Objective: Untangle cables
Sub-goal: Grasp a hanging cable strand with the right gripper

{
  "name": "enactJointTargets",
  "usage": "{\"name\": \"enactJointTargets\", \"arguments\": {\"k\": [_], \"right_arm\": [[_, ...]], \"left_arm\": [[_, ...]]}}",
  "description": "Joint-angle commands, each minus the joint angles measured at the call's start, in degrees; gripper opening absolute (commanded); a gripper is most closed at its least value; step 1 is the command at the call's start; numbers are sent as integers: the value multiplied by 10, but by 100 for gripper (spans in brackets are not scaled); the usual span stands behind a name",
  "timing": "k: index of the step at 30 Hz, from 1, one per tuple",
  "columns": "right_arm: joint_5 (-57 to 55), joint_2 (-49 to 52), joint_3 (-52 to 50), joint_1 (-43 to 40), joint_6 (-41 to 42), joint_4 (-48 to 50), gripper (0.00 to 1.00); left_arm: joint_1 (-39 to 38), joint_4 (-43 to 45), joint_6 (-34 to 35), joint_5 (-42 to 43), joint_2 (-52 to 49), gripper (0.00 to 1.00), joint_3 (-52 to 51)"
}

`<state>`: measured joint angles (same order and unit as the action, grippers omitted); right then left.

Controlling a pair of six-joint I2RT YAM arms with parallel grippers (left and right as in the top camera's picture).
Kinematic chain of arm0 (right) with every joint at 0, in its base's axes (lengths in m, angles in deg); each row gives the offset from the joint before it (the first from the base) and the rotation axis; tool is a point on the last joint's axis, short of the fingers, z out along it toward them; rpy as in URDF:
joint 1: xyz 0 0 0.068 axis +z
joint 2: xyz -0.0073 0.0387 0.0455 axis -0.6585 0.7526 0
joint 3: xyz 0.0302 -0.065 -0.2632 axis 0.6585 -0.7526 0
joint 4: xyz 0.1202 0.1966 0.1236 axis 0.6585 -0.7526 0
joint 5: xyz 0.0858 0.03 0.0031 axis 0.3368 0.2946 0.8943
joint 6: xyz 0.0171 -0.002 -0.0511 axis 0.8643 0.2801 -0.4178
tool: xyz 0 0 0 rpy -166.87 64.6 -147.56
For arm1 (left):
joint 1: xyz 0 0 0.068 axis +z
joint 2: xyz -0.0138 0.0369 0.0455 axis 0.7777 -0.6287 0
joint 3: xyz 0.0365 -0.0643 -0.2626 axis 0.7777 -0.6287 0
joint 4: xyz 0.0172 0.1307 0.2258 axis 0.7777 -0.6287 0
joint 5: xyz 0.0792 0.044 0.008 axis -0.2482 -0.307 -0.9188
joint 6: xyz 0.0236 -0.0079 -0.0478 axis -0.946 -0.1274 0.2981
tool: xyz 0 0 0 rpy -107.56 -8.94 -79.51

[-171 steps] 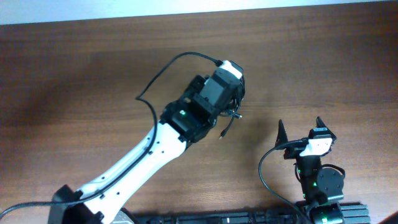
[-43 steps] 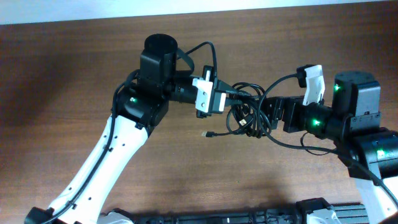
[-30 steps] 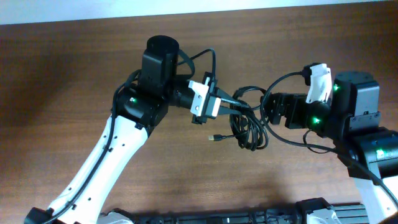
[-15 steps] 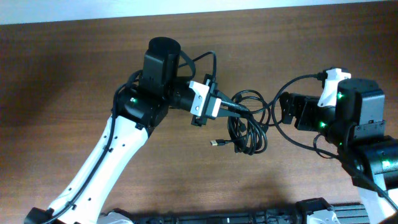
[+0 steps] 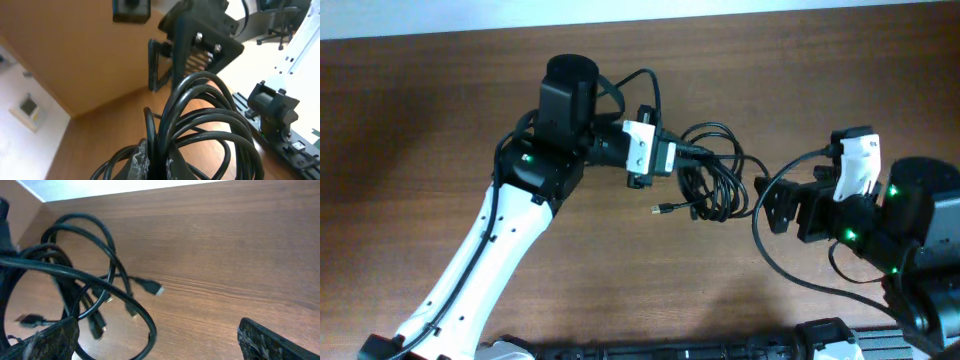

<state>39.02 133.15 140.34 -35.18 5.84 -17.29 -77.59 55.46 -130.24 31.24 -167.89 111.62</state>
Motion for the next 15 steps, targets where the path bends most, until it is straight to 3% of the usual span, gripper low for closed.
{"name": "enactJointTargets", "arguments": {"k": [1, 9, 15], "right_arm": [[26, 7, 5, 0, -20, 1, 99], [66, 24, 5, 0, -19, 23, 99], [71, 29, 5, 0, -19, 22, 99]], "left_arm": [[1, 43, 7, 120, 17, 0, 15], [-24, 53, 7, 139, 17, 0, 15], [-28, 53, 7, 105, 17, 0, 15]]}}
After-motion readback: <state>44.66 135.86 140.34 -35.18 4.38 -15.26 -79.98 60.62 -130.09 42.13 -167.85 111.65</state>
